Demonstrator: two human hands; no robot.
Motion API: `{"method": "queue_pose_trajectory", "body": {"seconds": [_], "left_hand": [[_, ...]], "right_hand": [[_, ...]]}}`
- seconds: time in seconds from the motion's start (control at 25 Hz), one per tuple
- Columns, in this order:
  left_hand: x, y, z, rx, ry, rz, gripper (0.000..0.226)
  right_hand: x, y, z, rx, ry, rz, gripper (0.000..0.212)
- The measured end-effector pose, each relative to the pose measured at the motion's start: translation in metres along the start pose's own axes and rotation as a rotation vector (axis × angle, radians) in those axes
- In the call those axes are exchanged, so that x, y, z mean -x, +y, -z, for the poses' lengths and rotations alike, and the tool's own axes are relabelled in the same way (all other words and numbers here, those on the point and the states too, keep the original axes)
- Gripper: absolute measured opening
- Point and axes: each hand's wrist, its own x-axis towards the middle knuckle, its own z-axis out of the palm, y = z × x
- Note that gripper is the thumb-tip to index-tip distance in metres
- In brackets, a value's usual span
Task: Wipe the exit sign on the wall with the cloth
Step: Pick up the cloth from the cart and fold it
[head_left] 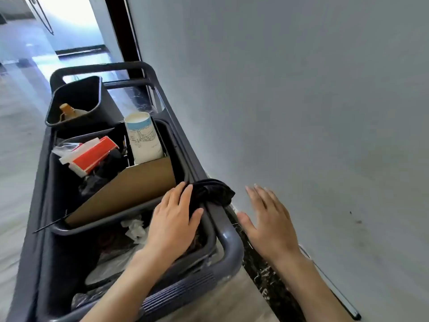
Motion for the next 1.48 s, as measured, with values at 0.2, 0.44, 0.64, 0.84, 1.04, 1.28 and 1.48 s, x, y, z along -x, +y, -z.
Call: {"method": "queue_pose_trajectory", "body": {"seconds": [0.2, 0.44, 0.64, 0.84, 1.04, 1.28, 1.48], "left_hand": [[-0.035, -0.026, -0.016, 0.059, -0.081, 0.038, 0.068], [-0.058, -0.043, -0.038, 0.161, -0.206, 0.084, 0.067], [-0.067, -0.05, -0.049, 0.225, -0.297, 0.135, 0.076], [-0.067, -0.054, -0.051, 0.358, -0.132, 0.166, 0.051], [-0.062, -0.051, -0.041, 0.353, -0.106, 0.138, 0.03], [-0.063, 0.023, -0.013, 0.425, -0.066, -0.057, 0.031], [-0.05, 0.125, -0.032, 0.483, -0.183, -0.27, 0.023]], "right_hand": [[-0.062, -0.005, -0.034, -0.112, -0.219, 0.08, 0.073], [-0.106, 0.0, -0.071, -0.592, -0.462, -0.16, 0.07], [-0.12, 0.008, -0.081, -0.783, -0.635, -0.208, 0.07], [-0.11, 0.002, -0.084, -0.692, -0.454, -0.229, 0.025], [-0.086, 0.004, -0.069, -0.571, -0.346, -0.217, 0.015], [-0.036, 0.035, -0.002, -0.611, -0.12, -0.293, 0.015], [0.041, 0.098, 0.067, -0.541, 0.128, -0.461, 0.012]]}}
